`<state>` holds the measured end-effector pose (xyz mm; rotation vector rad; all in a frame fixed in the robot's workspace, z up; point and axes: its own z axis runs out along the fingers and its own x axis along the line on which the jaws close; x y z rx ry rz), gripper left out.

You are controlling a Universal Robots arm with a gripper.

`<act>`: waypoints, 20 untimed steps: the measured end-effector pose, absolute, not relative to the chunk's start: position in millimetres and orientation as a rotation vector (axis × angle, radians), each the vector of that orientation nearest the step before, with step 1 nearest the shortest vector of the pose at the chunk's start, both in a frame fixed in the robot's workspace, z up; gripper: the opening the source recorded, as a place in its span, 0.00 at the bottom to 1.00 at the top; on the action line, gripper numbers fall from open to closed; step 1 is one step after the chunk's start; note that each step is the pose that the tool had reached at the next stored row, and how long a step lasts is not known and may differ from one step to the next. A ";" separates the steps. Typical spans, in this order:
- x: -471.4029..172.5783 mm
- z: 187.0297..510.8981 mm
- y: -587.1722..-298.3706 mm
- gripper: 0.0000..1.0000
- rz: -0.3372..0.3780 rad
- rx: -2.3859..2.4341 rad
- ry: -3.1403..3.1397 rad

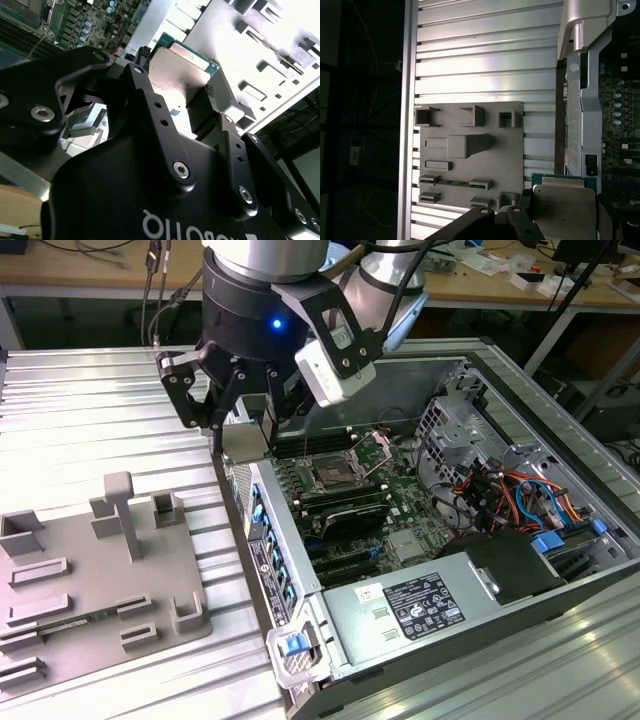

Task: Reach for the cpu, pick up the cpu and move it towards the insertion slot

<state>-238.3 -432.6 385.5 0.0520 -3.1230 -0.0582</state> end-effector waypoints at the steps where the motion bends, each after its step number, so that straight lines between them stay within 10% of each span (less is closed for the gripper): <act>1: -237.5 385.6 -432.6 0.55 -0.058 0.052 -3.123; 20: -183.3 375.9 -431.2 0.55 -0.059 0.051 -3.126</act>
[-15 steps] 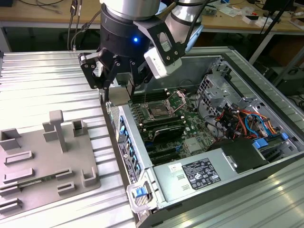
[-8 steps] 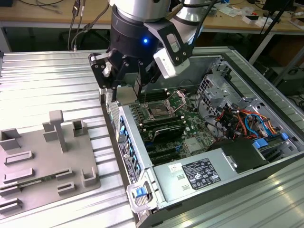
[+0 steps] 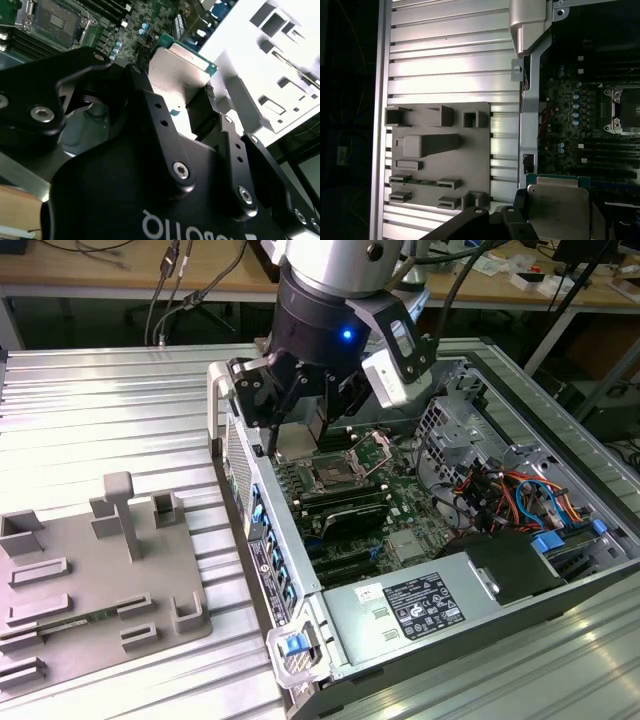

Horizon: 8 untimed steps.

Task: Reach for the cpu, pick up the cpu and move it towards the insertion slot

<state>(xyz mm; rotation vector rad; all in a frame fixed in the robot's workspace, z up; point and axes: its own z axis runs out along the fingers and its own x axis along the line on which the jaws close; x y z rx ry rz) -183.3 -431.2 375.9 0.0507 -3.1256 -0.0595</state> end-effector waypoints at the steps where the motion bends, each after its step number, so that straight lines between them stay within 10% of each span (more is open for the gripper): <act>1: -178.1 375.4 -431.1 0.55 -0.060 0.051 -3.126; 8: -143.9 372.7 -430.2 0.55 -0.060 0.051 -3.126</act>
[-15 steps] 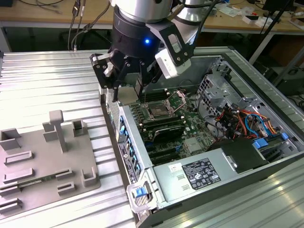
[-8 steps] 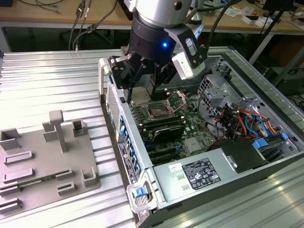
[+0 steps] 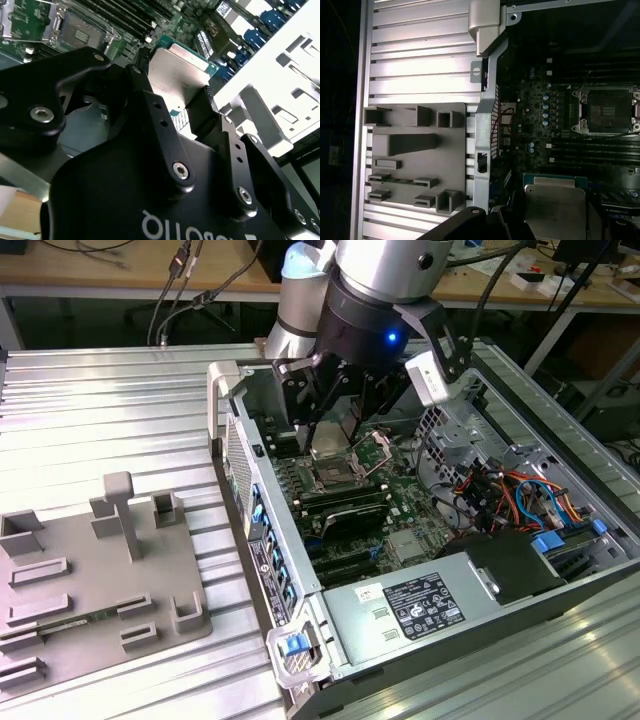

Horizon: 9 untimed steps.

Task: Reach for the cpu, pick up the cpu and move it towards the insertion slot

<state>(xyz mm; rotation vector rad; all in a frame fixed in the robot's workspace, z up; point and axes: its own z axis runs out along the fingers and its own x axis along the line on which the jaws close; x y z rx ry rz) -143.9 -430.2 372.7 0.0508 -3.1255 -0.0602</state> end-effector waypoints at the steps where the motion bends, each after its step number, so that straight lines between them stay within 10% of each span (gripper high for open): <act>1: -141.5 372.6 -430.2 0.55 -0.060 0.051 -3.126; 9: -117.4 371.6 -429.2 0.55 -0.060 0.051 -3.126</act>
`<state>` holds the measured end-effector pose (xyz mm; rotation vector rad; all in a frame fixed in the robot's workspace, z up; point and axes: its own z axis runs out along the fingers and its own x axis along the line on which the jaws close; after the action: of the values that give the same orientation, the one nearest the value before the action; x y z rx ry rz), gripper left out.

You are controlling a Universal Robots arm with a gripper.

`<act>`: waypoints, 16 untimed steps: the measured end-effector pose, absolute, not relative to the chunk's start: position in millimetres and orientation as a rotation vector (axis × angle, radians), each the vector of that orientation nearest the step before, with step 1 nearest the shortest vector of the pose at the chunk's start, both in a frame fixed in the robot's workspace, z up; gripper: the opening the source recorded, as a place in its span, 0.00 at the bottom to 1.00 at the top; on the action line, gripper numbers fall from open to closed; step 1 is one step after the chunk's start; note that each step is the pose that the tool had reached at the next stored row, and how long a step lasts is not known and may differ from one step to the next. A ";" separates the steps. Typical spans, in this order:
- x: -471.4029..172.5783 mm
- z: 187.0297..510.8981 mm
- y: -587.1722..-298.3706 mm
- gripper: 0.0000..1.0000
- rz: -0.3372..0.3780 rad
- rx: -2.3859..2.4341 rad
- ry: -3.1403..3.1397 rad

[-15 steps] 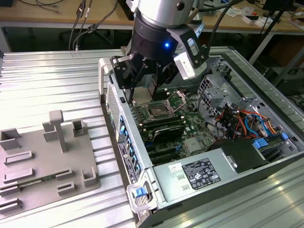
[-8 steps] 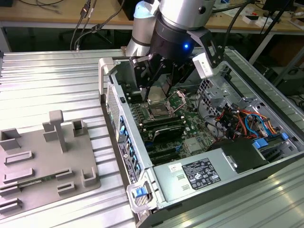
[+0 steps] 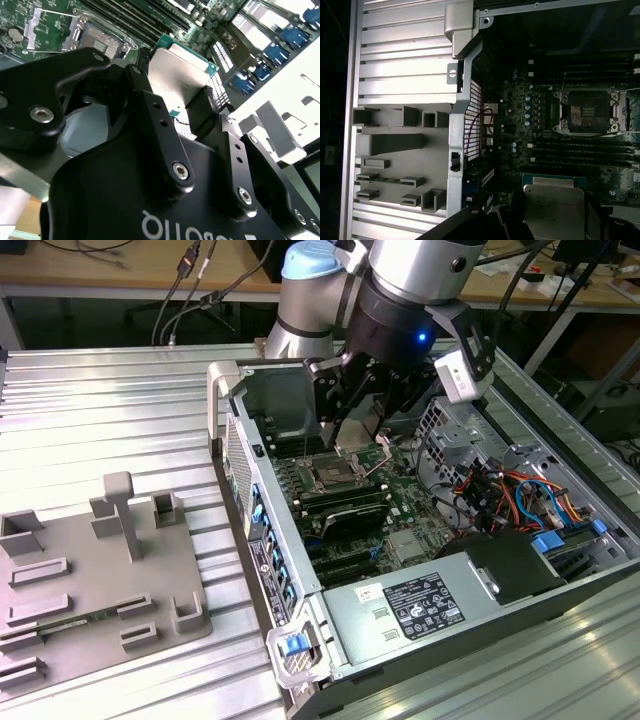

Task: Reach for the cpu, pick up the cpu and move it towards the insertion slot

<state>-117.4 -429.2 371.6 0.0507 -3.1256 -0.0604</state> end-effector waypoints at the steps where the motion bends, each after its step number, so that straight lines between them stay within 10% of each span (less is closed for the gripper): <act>1: -116.2 371.5 -429.2 0.55 -0.060 0.051 -3.126; 16: -94.9 376.7 -399.6 0.55 -0.033 0.050 -3.125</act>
<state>-94.9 -399.6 376.7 0.0499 -3.1255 -0.0326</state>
